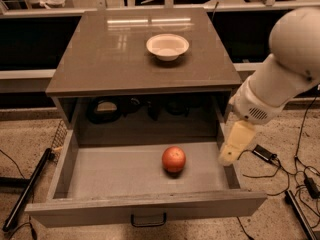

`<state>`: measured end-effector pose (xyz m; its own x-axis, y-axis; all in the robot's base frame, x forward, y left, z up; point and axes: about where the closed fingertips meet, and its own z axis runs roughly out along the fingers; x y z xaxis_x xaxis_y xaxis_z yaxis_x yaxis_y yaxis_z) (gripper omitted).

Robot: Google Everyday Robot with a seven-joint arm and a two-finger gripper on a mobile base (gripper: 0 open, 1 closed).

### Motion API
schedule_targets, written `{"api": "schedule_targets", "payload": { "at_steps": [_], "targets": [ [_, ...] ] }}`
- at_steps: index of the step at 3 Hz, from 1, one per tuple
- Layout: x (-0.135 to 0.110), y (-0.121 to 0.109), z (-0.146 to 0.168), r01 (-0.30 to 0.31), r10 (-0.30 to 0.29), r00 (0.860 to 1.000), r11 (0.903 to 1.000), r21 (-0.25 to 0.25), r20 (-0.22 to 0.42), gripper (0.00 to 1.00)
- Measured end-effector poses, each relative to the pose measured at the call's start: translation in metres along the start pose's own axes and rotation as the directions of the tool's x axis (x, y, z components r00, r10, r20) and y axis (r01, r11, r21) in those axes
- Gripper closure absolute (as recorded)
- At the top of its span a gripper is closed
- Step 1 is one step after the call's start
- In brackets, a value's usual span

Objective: Pick apple from top drawer and place on counter

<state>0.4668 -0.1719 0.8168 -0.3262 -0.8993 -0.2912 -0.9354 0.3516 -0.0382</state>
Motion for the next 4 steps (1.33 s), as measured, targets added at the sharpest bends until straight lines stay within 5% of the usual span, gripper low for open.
{"api": "schedule_targets", "payload": {
  "at_steps": [2, 4],
  "targets": [
    [-0.018, 0.020, 0.086, -0.008, 0.018, 0.994, 0.9956, -0.093, 0.106, 0.00],
    [-0.044, 0.035, 0.126, 0.051, -0.019, 0.981, 0.9857, -0.161, 0.194, 0.00]
  ]
}}
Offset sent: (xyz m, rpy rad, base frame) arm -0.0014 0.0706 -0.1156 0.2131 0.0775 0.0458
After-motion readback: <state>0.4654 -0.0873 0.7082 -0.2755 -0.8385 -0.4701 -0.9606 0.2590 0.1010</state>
